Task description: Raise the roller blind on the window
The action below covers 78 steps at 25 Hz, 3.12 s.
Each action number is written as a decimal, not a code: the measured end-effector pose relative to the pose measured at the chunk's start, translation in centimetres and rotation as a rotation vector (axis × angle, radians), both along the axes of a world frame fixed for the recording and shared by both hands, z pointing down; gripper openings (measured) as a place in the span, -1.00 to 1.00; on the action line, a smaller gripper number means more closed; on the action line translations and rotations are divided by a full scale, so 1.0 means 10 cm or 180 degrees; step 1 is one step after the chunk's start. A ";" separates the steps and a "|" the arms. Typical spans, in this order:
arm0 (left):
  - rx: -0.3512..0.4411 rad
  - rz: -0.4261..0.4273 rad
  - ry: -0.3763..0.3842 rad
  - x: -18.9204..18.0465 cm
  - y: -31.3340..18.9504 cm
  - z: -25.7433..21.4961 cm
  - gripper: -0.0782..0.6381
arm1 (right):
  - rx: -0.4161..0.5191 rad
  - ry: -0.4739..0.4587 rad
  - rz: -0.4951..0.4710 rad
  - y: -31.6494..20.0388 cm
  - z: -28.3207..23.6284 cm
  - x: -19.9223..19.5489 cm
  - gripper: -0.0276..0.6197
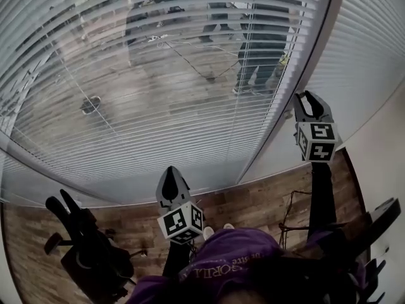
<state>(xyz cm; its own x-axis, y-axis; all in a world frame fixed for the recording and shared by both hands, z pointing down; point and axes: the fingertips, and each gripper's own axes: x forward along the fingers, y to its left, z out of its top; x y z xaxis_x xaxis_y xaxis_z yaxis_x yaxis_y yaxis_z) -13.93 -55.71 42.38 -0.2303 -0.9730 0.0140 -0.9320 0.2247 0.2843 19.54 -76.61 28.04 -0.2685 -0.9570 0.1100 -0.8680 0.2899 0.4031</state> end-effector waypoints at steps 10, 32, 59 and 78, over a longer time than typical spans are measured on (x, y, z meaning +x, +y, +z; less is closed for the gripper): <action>-0.0033 -0.0054 0.0000 -0.08 0.07 0.03 -0.78 | -0.0248 -0.0714 0.0009 0.00 0.06 0.03 -0.53; -0.0007 0.0027 -0.0057 0.01 0.01 0.02 -0.78 | -0.0898 -0.2868 -0.0126 -0.02 0.03 0.11 -0.53; 0.0007 -0.0032 -0.0008 -0.03 0.03 0.09 -0.78 | 0.0162 0.0442 0.0085 0.03 0.04 -0.05 -0.53; -0.0034 0.0000 -0.0036 0.00 0.03 0.01 -0.78 | -0.0311 -0.0769 0.0022 0.01 0.01 0.03 -0.53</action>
